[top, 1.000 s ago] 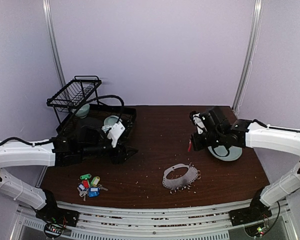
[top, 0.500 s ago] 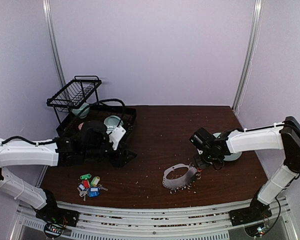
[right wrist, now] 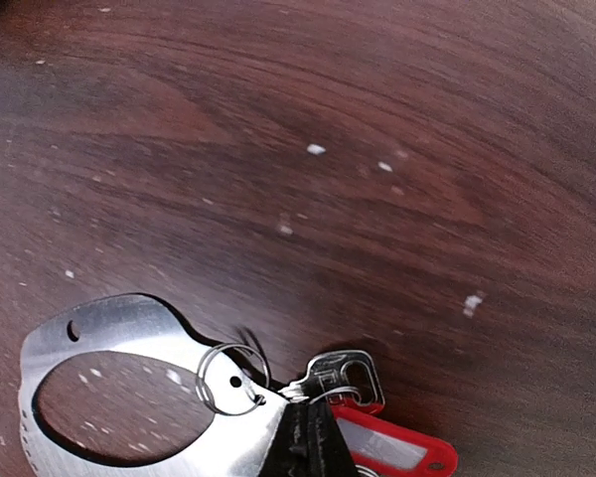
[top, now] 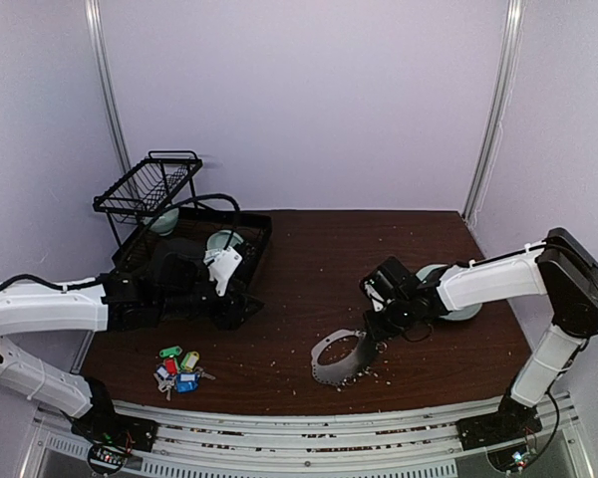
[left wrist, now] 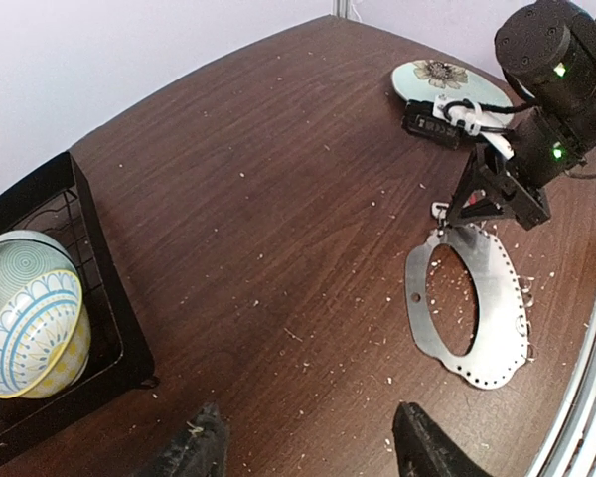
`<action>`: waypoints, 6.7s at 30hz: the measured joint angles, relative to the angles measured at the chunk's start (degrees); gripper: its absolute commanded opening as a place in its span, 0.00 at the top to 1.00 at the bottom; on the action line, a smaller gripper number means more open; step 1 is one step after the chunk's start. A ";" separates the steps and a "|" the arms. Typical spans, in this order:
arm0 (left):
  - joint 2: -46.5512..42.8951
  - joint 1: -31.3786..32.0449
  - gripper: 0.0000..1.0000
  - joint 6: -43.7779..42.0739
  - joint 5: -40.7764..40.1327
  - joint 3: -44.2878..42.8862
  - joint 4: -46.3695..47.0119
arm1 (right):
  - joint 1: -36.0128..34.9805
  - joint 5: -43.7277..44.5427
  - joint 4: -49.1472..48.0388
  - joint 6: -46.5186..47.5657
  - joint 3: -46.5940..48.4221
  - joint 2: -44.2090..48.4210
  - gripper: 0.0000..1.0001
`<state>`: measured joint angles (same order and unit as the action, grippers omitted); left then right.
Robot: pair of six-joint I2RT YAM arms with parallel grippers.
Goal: Put the keys on the keyring
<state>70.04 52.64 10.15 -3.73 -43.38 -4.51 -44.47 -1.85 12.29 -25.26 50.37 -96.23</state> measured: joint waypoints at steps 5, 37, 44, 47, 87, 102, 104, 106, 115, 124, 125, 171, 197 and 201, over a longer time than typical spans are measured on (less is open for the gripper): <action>-2.36 -0.83 0.40 -0.20 -1.05 0.83 -0.50 | -3.06 -6.97 -8.90 -3.28 3.54 -5.66 1.00; 36.52 3.02 0.55 28.26 14.43 -18.51 -2.23 | -2.73 -5.81 -7.45 5.68 -7.06 15.98 1.00; 37.27 4.04 0.56 27.87 9.27 -22.45 -7.48 | -2.58 -5.16 -7.23 9.11 -7.15 19.21 1.00; 37.38 3.21 0.56 27.63 8.61 -22.45 -9.22 | -2.45 -4.83 -6.86 10.01 -7.15 18.97 1.00; 34.18 4.87 1.00 17.97 9.70 -20.83 -8.92 | -2.43 -5.33 -2.40 12.48 -6.69 19.96 1.00; 9.60 13.20 1.00 -3.67 8.24 -9.33 10.58 | -2.43 -23.76 -6.25 19.58 -6.58 36.46 1.00; 8.83 13.20 1.00 -4.81 9.07 -8.83 11.98 | -2.43 -26.32 -6.88 19.98 -6.58 37.31 1.00; 8.37 13.20 1.00 -5.64 10.01 -8.35 13.70 | -2.45 -28.50 -7.61 20.28 -6.58 37.92 1.00; 5.97 13.20 1.00 -5.73 14.93 -1.75 23.96 | -2.71 -28.98 -7.89 20.72 -6.60 37.83 1.00; 5.46 13.20 1.00 -7.52 17.22 -1.73 24.63 | -2.75 -24.33 -3.91 17.40 -8.24 27.85 1.00; 5.46 13.20 1.00 -8.04 17.57 -1.73 24.55 | -2.75 -24.52 -3.54 16.94 -8.76 26.82 1.00; -0.55 19.82 1.00 -40.26 -0.37 -4.20 21.86 | -7.02 -20.61 0.31 22.14 -2.80 33.27 1.00; -2.38 18.27 1.00 -22.29 5.66 1.33 27.54 | 0.85 -25.40 -1.20 12.92 -7.96 21.27 0.60; -2.95 18.27 1.00 -22.64 8.90 1.49 28.96 | -1.07 -29.99 -11.10 16.50 -6.43 33.42 0.65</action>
<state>67.09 70.91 -12.49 5.17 -41.89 24.45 -45.54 -31.83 1.19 -8.75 43.94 -62.81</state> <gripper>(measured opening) 0.007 0.380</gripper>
